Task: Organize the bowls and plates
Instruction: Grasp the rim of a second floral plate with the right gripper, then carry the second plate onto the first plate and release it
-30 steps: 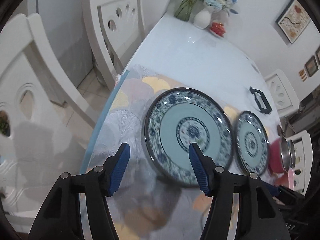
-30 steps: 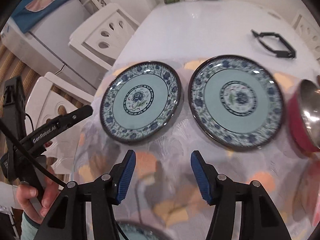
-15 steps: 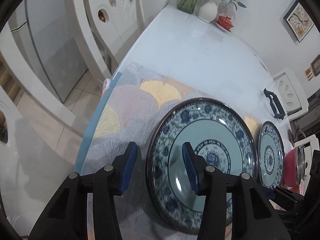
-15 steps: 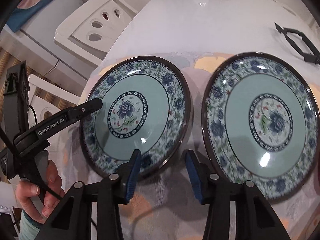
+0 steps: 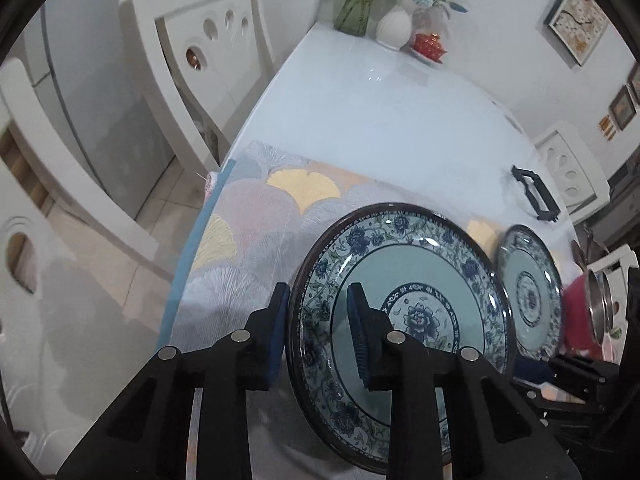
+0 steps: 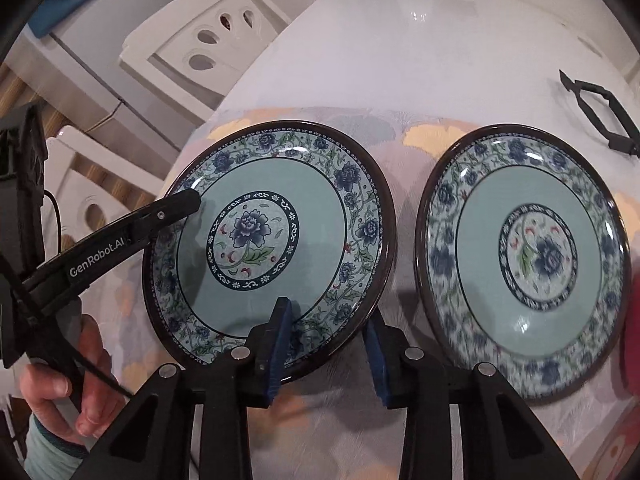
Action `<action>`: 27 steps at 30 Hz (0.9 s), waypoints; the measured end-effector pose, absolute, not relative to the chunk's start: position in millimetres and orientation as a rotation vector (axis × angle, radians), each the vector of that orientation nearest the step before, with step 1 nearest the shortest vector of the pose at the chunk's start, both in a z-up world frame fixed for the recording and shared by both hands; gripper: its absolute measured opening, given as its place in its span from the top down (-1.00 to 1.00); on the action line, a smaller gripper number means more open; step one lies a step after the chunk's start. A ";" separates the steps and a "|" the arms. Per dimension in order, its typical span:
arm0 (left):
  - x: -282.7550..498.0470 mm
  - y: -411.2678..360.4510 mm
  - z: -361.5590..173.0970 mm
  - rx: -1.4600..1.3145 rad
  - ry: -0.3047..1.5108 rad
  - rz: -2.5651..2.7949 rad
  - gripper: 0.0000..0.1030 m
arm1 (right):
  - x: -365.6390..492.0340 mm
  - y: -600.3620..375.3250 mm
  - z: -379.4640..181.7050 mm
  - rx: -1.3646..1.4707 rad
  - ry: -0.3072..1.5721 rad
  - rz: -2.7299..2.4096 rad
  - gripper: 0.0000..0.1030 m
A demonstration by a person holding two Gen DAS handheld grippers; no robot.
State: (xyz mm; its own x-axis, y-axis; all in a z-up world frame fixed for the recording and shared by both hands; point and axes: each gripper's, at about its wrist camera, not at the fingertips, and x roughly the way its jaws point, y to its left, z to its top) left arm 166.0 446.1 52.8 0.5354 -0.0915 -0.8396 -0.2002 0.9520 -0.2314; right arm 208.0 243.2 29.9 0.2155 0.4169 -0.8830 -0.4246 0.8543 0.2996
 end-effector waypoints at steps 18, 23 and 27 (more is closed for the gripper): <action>23.1 402.1 161.5 -0.291 0.839 0.044 0.50 | 61.5 198.3 149.2 0.009 1.033 0.574 0.33; -9.8 392.7 164.1 -0.288 0.837 0.035 0.50 | 26.3 185.4 152.6 -0.006 1.031 0.578 0.33; -32.1 384.1 158.5 -0.281 0.849 0.038 0.50 | 3.4 179.3 148.3 -0.029 1.032 0.574 0.33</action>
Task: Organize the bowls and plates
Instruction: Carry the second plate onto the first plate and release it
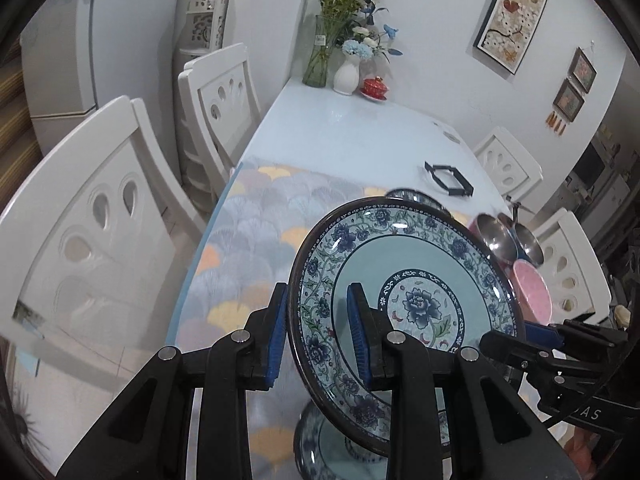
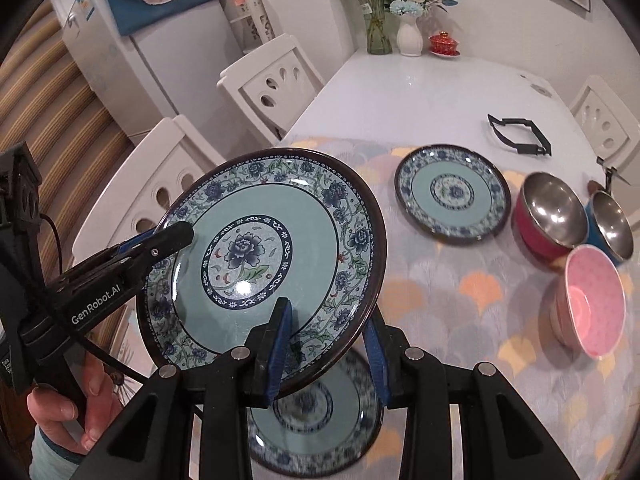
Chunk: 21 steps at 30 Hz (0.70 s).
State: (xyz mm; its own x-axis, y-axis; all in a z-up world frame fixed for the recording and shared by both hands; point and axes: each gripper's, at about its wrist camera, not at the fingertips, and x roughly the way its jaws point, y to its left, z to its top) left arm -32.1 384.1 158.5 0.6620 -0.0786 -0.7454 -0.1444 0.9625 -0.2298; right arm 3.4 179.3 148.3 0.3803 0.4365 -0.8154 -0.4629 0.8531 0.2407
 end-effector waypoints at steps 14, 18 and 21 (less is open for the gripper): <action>-84.9 351.0 117.8 -0.239 0.967 0.013 0.50 | -50.1 160.7 110.0 -0.137 1.090 0.557 0.31; -91.8 346.7 104.7 -0.242 1.003 0.010 0.50 | -57.3 157.6 96.3 -0.155 1.127 0.562 0.31; -95.3 343.2 94.5 -0.235 1.029 0.007 0.50 | -62.0 157.1 84.5 -0.173 1.162 0.563 0.31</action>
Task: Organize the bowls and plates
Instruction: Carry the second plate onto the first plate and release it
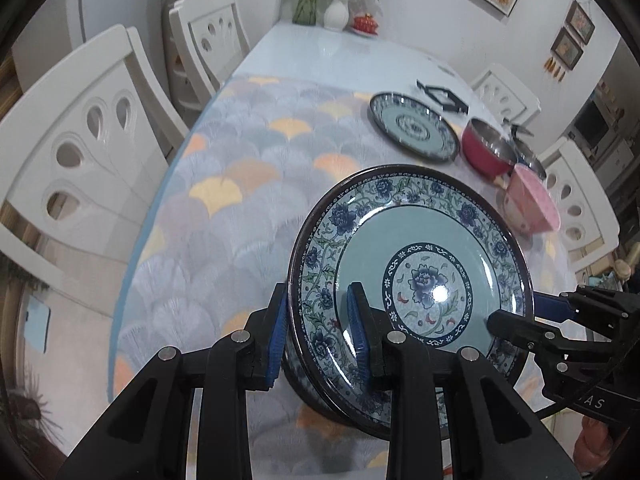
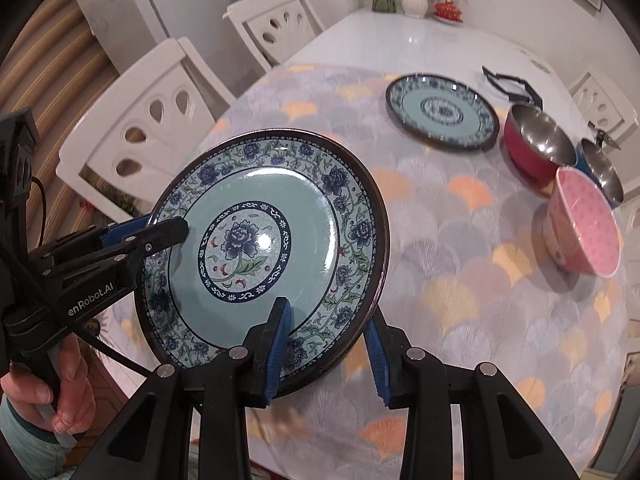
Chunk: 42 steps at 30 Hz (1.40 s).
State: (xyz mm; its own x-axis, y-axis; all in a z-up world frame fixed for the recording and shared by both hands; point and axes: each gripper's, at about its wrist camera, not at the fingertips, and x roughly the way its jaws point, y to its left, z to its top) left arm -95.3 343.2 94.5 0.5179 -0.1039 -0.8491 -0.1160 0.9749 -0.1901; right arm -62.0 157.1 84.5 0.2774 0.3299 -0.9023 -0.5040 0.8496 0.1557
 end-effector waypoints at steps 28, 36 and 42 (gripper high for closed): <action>-100.4 327.8 44.2 -0.143 1.147 0.013 0.50 | -65.3 161.1 19.6 -0.217 1.371 0.537 0.27; -97.3 335.2 45.5 -0.211 1.146 0.024 0.48 | -56.4 162.2 16.4 -0.197 1.393 0.525 0.26; -100.0 348.3 53.3 -0.251 1.113 0.080 0.47 | -57.3 164.2 18.9 -0.198 1.385 0.532 0.26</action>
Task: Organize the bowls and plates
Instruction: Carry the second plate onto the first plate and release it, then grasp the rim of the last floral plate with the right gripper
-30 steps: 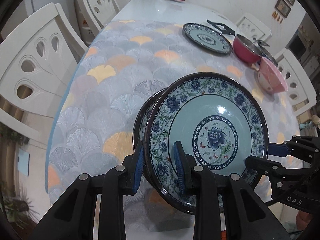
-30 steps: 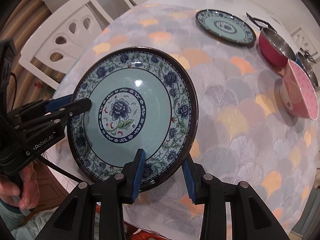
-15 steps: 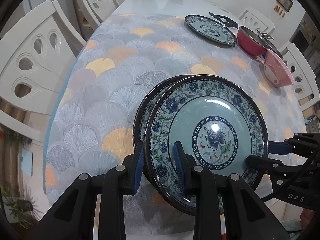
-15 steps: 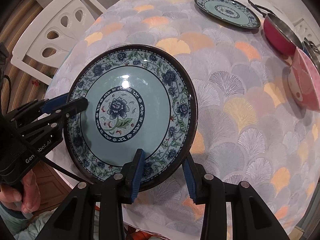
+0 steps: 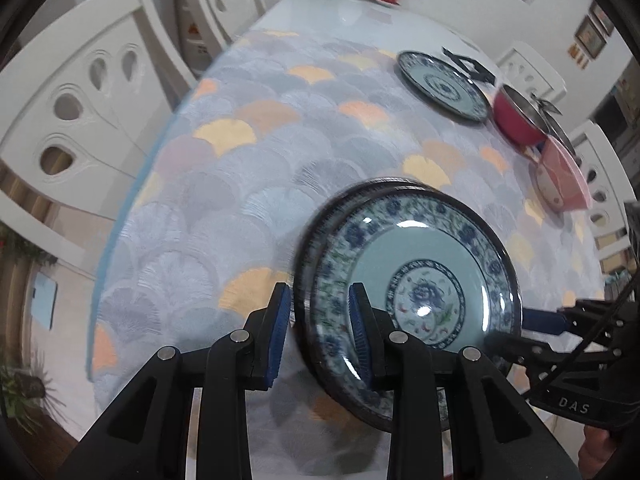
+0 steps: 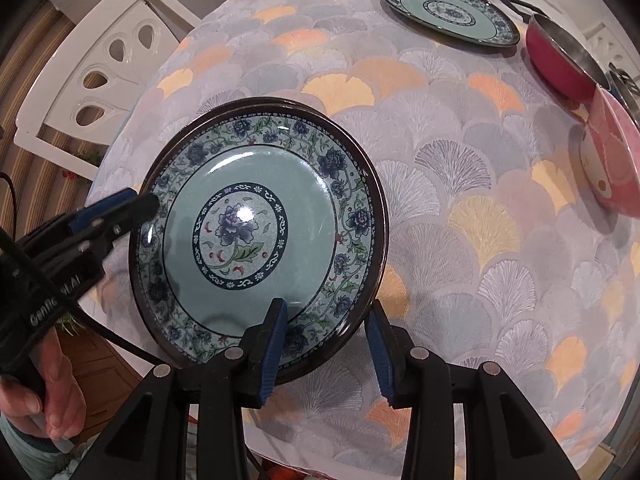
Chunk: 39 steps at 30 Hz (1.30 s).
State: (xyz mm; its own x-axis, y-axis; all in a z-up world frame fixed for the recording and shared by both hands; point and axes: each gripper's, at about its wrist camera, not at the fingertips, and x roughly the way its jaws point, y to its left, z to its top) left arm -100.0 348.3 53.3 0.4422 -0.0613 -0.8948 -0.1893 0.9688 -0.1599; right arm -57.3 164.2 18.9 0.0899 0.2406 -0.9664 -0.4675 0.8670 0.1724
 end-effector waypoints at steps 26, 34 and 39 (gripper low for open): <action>-63.1 352.6 115.2 -0.178 0.972 0.034 0.47 | -34.6 154.0 87.2 -0.241 1.165 0.501 0.23; -4.2 328.4 160.4 -0.061 0.875 -0.057 0.25 | 12.4 131.7 115.8 -0.011 1.107 0.441 0.23; 48.1 317.0 158.8 -0.056 0.906 -0.139 0.25 | 44.4 114.6 115.0 0.074 1.103 0.386 0.23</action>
